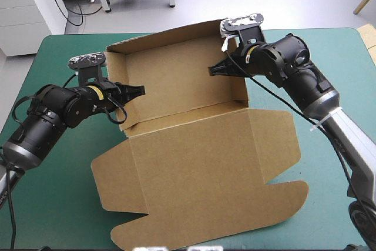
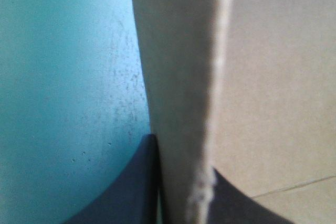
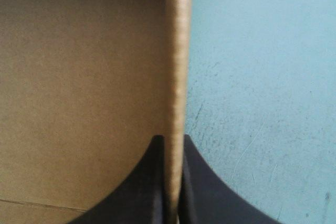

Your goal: Fold the box

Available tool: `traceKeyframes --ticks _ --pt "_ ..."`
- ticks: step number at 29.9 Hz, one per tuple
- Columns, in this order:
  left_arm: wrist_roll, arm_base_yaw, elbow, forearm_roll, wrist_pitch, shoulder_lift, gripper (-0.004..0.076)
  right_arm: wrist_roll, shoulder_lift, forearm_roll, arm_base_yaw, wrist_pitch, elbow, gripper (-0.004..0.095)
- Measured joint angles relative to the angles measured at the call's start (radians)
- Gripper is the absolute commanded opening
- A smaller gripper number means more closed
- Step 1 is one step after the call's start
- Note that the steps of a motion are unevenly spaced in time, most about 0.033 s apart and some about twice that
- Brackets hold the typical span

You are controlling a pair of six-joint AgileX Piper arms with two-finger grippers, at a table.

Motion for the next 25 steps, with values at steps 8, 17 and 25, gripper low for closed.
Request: traceKeyframes --ticks 8,17,25 --pt "0.112 0.001 -0.197 -0.012 0.201 0.162 -0.0008 0.076 0.0 -0.008 0.0 0.099 0.0 -0.0018" --pt "0.226 0.0 -0.344 -0.095 0.318 0.418 -0.0008 0.111 0.059 -0.049 -0.021 0.205 0.055 -0.002" --pt "0.241 -0.001 -0.361 -0.133 0.323 0.557 -0.0008 0.033 0.187 0.095 -0.144 0.211 0.06 -0.002"
